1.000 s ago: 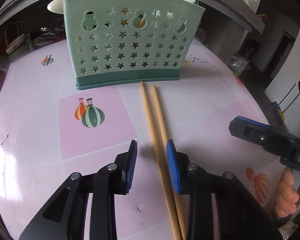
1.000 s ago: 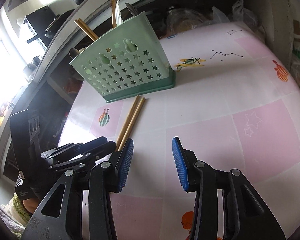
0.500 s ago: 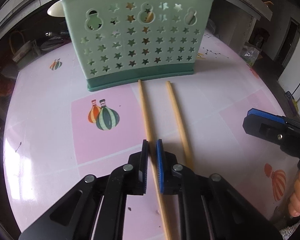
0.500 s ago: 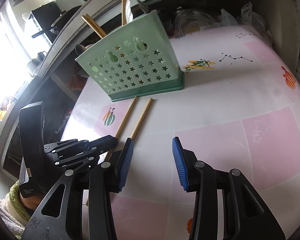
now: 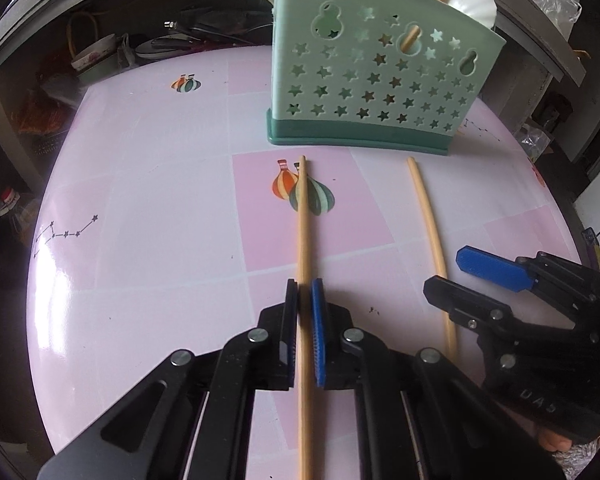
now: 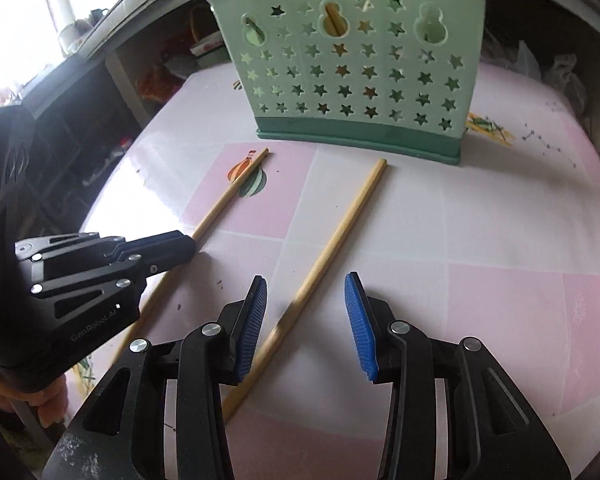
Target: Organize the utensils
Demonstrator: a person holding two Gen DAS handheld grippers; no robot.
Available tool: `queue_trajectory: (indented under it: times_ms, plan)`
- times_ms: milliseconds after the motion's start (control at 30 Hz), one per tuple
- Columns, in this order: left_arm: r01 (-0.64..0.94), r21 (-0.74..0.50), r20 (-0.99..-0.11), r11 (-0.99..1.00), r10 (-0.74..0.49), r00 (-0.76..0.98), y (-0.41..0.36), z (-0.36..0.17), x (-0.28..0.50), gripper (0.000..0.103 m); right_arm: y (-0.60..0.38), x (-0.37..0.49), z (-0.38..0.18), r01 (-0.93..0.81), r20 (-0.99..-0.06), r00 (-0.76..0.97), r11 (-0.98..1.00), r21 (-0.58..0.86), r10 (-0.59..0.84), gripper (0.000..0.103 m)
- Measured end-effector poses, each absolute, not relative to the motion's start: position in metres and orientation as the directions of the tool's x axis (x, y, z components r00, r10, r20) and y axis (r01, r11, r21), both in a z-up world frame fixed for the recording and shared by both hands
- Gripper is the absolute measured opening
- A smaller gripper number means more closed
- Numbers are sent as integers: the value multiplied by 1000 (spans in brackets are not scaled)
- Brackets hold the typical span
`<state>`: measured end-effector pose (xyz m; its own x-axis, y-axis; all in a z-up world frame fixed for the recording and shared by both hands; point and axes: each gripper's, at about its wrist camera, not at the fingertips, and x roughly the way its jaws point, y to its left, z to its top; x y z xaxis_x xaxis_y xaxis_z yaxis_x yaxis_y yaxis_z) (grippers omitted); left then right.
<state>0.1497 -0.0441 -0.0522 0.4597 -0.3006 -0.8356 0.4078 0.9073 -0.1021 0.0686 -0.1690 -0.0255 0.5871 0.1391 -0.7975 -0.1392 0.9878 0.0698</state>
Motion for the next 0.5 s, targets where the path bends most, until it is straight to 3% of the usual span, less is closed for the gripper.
queue_trajectory:
  times_ms: [133, 167, 267, 500]
  plan:
    - [405, -104, -836, 909, -300, 459, -47, -52, 151, 6, -160, 63, -28, -170, -804, 591, 984, -43, 67, 35]
    - [405, -103, -836, 909, -299, 460, -46, -52, 150, 6, -161, 61, -28, -173, -804, 591, 984, -50, 63, 29]
    - [400, -102, -836, 911, -296, 461, -46, -52, 150, 6, -172, 58, -27, -161, -810, 583, 986, -36, 65, 13]
    - [406, -75, -844, 911, -274, 461, -48, -52, 143, 6, -216, 52, -25, -104, -832, 537, 990, 95, 136, 5]
